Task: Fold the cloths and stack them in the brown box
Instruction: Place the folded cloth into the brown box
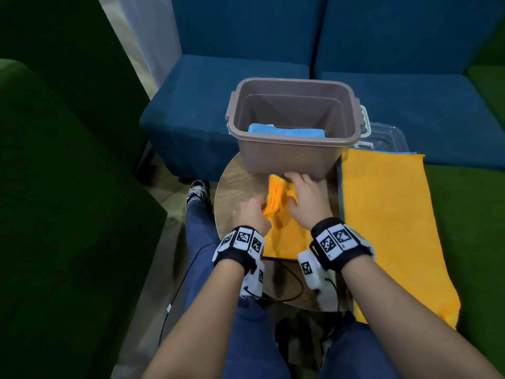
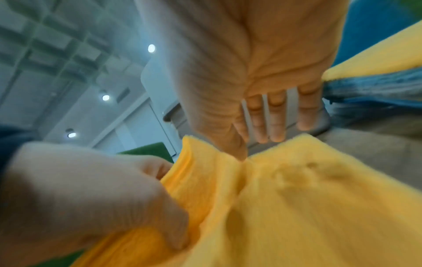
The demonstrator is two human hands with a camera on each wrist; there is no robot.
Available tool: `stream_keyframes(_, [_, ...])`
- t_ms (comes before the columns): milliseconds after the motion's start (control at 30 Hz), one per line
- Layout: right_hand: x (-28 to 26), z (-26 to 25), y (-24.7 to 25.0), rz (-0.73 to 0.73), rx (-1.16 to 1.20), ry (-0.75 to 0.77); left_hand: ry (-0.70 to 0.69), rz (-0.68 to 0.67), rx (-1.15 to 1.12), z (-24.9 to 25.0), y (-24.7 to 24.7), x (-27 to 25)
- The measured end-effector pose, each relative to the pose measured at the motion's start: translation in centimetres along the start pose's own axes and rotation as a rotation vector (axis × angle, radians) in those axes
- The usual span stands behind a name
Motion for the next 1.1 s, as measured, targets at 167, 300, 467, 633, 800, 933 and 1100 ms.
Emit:
stream_keyframes(167, [-0.4, -3.0, 3.9, 0.041, 0.235, 0.272, -0.281, 0.073, -0.157, 3.2, 2.9, -1.6])
stream_keyframes(300, [-1.7, -2.1, 8.4, 0.177, 0.452, 0.259, -0.39, 0.158, -0.256, 3.9, 6.8, -3.5])
stream_keyframes(467, [-4.9, -0.5, 12.3, 0.341, 0.56, 0.213, -0.414, 0.286, -0.395, 1.0, 11.0, -6.2])
stream_keyframes(633, [-6.5, -0.8, 11.8, 0.27, 0.572, 0.236, -0.395, 0.478, -0.604, -0.4, 14.0, -7.9])
stream_keyframes(800, [-6.4, -0.2, 10.9, 0.21, 0.685, 0.151, -0.342, 0.51, -0.662, -1.5, 13.9, -6.9])
stream_keyframes(933, [-6.3, -0.2, 11.1, 0.241, 0.654, 0.168, -0.331, 0.516, -0.649, -1.5, 14.4, -6.3])
stream_keyframes(1100, [-6.8, 0.3, 11.7, 0.246, 0.749, 0.14, -0.329, 0.515, -0.67, -1.8, 14.9, -6.0])
Point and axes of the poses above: each hand's wrist, its own x-axis towards the middle knuckle, its own y-axis out of the back of the hand, z = x × y, the point moved 10 cm from there along x, towards the middle knuckle, and after that the axes turned 6 degrees about z, right-handed, at the moved point
